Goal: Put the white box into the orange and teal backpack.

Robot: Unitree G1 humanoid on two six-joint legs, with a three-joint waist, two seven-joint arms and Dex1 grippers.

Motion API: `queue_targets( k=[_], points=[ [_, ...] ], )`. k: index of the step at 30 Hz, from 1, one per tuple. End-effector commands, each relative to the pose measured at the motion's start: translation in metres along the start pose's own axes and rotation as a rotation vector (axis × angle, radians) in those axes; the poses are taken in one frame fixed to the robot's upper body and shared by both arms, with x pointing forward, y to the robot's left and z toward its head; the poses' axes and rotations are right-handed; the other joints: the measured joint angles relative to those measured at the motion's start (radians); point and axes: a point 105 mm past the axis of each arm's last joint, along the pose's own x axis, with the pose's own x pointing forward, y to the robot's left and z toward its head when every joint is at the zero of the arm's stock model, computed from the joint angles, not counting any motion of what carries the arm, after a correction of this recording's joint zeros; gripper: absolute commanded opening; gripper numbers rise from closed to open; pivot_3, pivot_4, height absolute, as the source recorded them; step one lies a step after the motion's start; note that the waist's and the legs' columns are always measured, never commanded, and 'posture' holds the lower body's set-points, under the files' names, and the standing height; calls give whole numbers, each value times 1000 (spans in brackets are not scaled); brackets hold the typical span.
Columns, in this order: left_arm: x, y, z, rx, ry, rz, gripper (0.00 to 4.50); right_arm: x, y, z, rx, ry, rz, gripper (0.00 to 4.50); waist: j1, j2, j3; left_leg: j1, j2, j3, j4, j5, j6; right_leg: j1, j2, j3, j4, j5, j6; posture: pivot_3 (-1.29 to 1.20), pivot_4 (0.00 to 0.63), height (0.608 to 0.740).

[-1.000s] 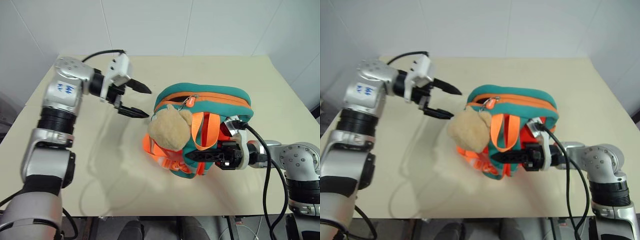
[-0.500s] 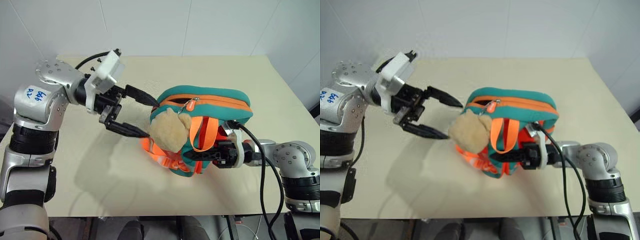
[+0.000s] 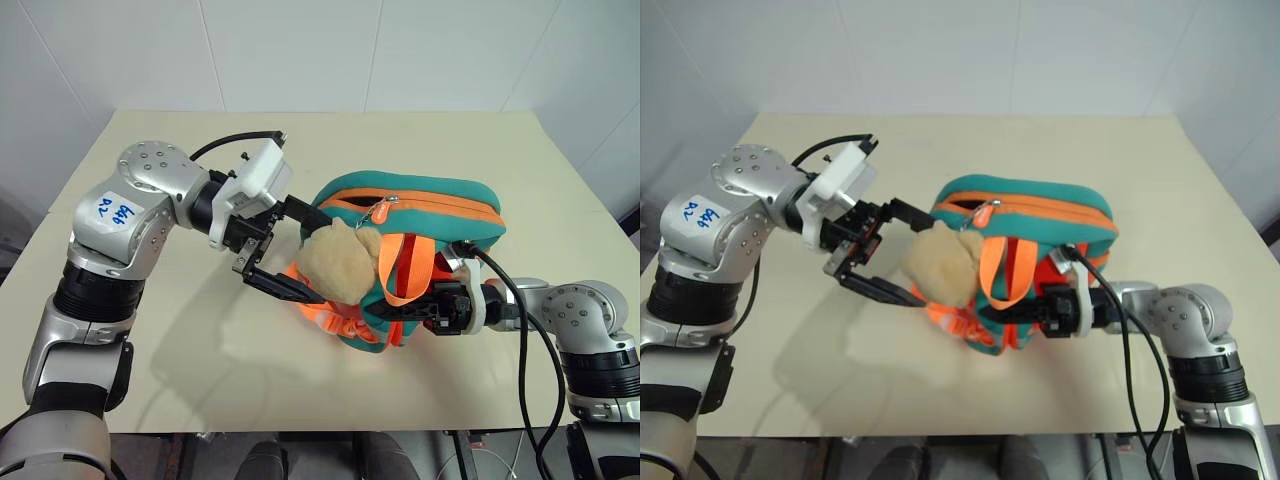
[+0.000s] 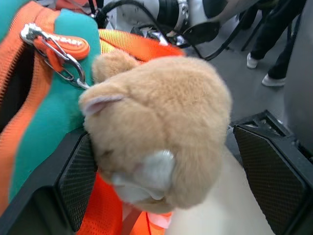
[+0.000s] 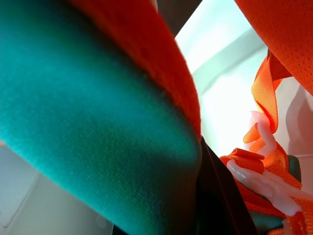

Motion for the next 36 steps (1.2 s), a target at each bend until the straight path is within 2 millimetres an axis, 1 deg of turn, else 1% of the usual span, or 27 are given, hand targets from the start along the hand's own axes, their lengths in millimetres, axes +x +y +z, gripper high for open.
queue_targets(
  k=[1, 5, 7, 10, 13, 19, 24, 26, 28, 32, 34, 36],
  points=[
    [2, 5, 2, 46, 7, 43, 3857, 2, 5, 3, -23, -5, 22, 543, 3, 0, 0, 0, 0, 0, 0, 0, 0, 0, 0, 0, 0, 0, 0, 0, 150, 740],
    [-2, 9, 9, 47, -26, 65, 2658, 2, 5, 3, -22, -7, 20, 543, 3, 0, 0, 0, 0, 0, 0, 0, 0, 0, 0, 0, 0, 0, 0, 0, 150, 740],
    [-8, 12, 13, 46, -39, 88, 2059, 2, 4, 3, -22, -9, 18, 543, 3, 0, 0, 0, 0, 0, 0, 0, 0, 0, 0, 0, 0, 0, 0, 0, 150, 740],
    [-21, 16, 18, 45, -48, 122, 1372, 2, 4, 2, -22, -12, 15, 543, 3, 0, 0, 0, 0, 0, 0, 0, 0, 0, 0, 0, 0, 0, 0, 0, 150, 740],
    [-39, 19, 23, 36, -46, 148, 940, 1, 4, 2, -21, -13, 14, 543, 2, 0, 0, 0, 0, 0, 0, 0, 0, 0, 0, 0, 0, 0, 0, 0, 150, 740],
    [-71, 32, 21, -3, -26, 241, 940, 1, 5, 1, -20, -18, 10, 543, 3, 0, 0, 0, 0, 0, 0, 0, 0, 0, 0, 0, 0, 0, 0, 0, 150, 740],
    [-96, 39, 8, -75, -4, 299, 940, 0, 6, -1, -20, -24, 3, 543, 1, 0, 0, 0, 0, 0, 0, 0, 0, 0, 0, 0, 0, 0, 0, 0, 150, 740],
    [-104, 38, -1, -135, 11, 305, 940, -1, 6, -1, -20, -27, -1, 543, 0, 0, 0, 0, 0, 0, 0, 0, 0, 0, 0, 0, 0, 0, 0, 0, 150, 740],
    [-111, 32, -13, -222, 45, 291, 940, -1, 7, -2, -19, -31, -4, 543, -3, 0, 0, 0, 0, 0, 0, 0, 0, 0, 0, 0, 0, 0, 0, 0, 150, 740],
    [-125, 39, -44, -309, 86, 377, 940, -2, 8, -3, -19, -35, -12, 543, -6, 0, 0, 0, 0, 0, 0, 0, 0, 0, 0, 0, 0, 0, 0, 0, 150, 740],
    [-127, 38, -62, -366, 110, 389, 940, -3, 8, -3, -20, -39, -16, 543, -6, 0, 0, 0, 0, 0, 0, 0, 0, 0, 0, 0, 1, 0, 0, 0, 150, 740],
    [-124, 38, -75, -410, 114, 389, 940, -3, 9, -3, -20, -41, -18, 543, -7, 0, 0, 0, 0, 0, 1, 0, 0, 0, 0, 0, 1, 0, 0, 0, 150, 740]
  ],
)
